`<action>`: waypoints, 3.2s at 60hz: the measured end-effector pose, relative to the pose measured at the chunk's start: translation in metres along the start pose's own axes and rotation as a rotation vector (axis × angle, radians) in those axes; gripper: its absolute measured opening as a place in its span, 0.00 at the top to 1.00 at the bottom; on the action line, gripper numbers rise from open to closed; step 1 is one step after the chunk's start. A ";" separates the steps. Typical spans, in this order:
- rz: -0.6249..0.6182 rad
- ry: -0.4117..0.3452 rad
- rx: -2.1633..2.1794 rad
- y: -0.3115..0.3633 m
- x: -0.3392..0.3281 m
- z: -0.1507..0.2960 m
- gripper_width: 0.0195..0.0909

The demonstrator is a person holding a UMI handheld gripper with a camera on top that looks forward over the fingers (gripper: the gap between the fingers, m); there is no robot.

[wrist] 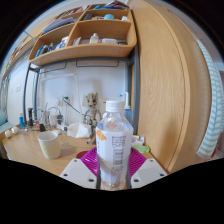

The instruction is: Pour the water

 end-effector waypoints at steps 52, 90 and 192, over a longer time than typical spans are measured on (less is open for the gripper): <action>-0.022 -0.140 -1.658 0.130 0.068 0.053 0.79; -0.078 -0.206 -2.249 0.156 0.098 0.050 0.79; 0.160 0.022 -0.031 0.093 0.096 0.013 0.07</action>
Point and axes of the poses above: the point between the fingertips, and its own axes, seen from behind it with the camera up: y to the left, z up, x forward, the way the camera looks, the point moved 4 cm from there along -x, backward, against the way the camera looks, and after that the axes turned 9 degrees about x, right-handed, at the moved point
